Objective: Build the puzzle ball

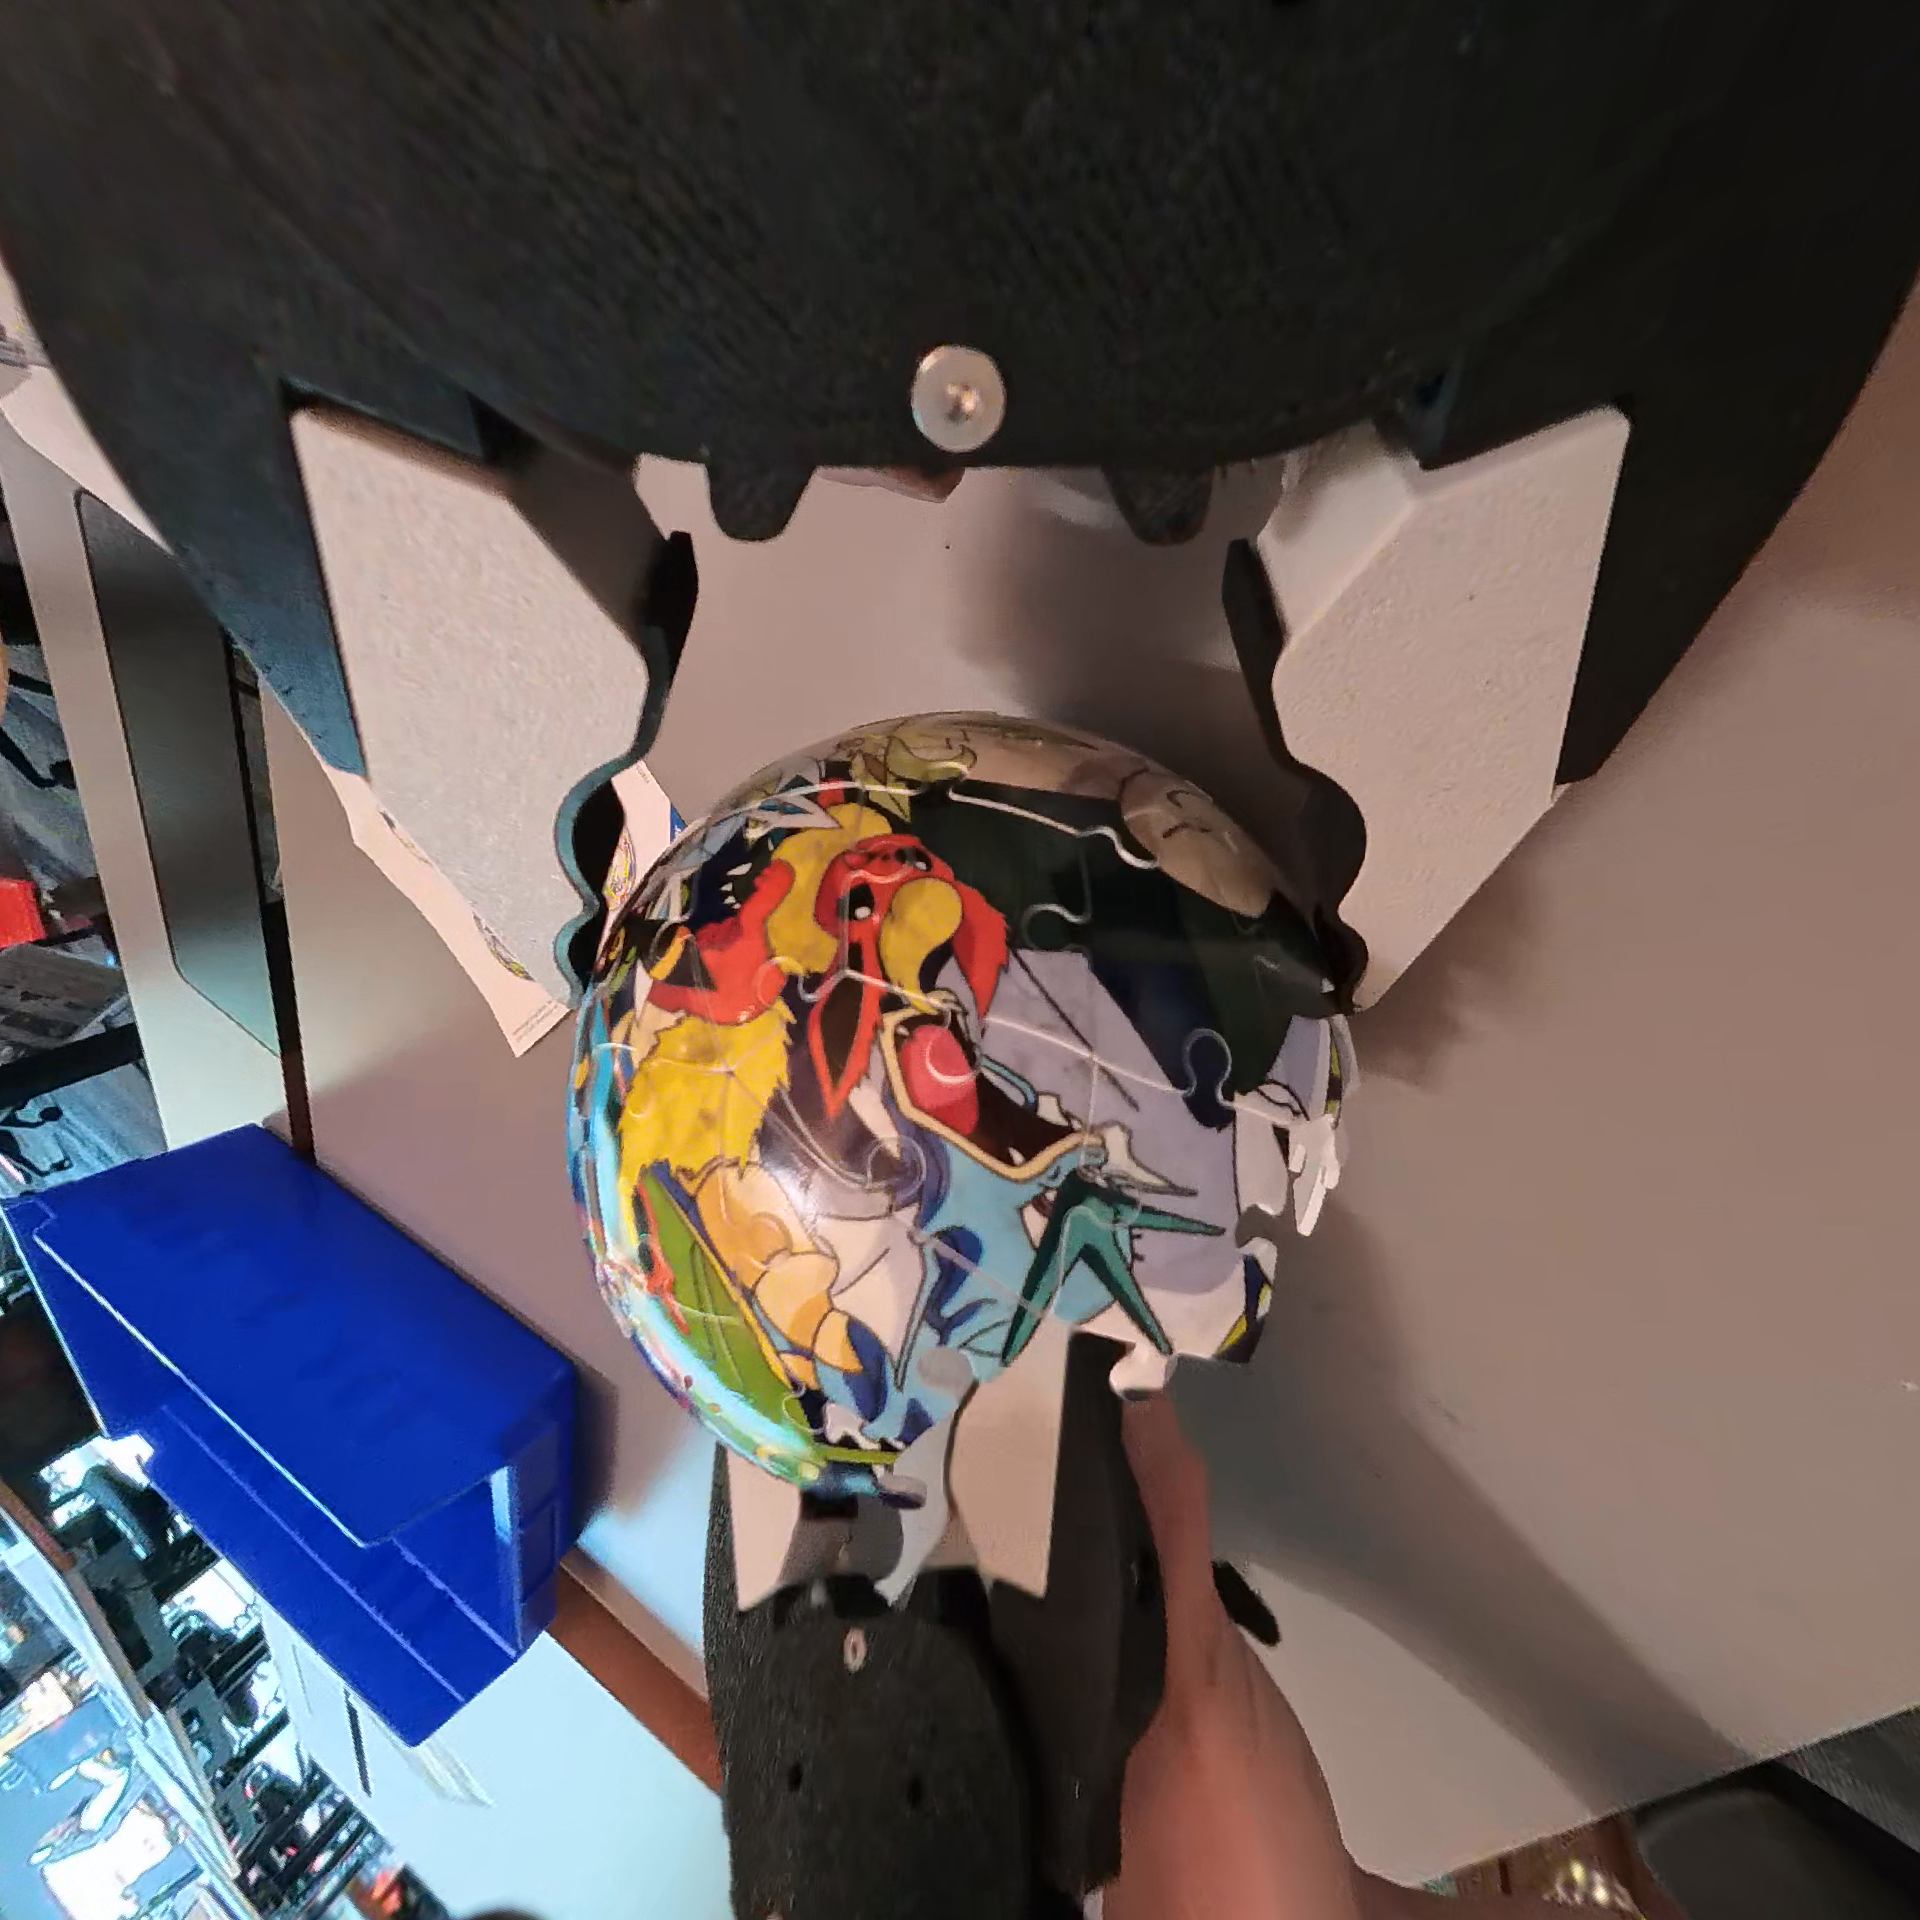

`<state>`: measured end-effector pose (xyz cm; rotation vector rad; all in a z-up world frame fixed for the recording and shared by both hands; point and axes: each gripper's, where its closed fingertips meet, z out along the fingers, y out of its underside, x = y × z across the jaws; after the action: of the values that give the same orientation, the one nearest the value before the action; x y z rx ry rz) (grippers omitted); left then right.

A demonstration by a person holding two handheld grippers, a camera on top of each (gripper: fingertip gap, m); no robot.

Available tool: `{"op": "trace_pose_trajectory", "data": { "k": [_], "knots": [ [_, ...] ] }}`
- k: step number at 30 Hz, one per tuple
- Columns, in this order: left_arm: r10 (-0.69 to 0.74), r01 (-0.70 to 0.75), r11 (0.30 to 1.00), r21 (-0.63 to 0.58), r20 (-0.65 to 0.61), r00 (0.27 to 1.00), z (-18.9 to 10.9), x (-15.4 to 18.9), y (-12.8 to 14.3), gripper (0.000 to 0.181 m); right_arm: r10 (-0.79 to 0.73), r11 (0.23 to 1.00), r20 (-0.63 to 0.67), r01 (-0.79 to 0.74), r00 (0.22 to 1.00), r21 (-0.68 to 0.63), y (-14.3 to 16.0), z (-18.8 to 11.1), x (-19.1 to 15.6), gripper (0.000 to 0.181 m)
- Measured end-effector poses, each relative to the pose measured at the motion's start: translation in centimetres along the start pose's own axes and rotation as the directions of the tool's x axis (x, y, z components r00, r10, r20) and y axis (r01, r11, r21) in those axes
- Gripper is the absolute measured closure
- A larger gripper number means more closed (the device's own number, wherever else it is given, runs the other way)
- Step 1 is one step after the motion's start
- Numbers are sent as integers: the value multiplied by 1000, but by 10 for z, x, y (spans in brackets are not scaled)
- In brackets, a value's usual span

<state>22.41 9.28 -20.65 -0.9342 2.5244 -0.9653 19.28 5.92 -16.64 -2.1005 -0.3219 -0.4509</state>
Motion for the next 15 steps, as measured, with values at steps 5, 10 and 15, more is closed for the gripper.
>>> {"op": "trace_pose_trajectory", "data": {
  "k": [5,10,15],
  "knots": [
    [47,-50,998,-48,-56,997,-4,11,4,83,-13,999,2,13,1000,-29,1,1,0,48],
    [112,-118,987,-113,-56,992,3,16,11,84,-13,1000,-5,13,1000,-18,-1,1,0,49],
    [88,-98,985,-142,-75,993,5,16,12,84,-6,1000,-7,6,1000,15,-4,2,-1,48]
  ]
}}
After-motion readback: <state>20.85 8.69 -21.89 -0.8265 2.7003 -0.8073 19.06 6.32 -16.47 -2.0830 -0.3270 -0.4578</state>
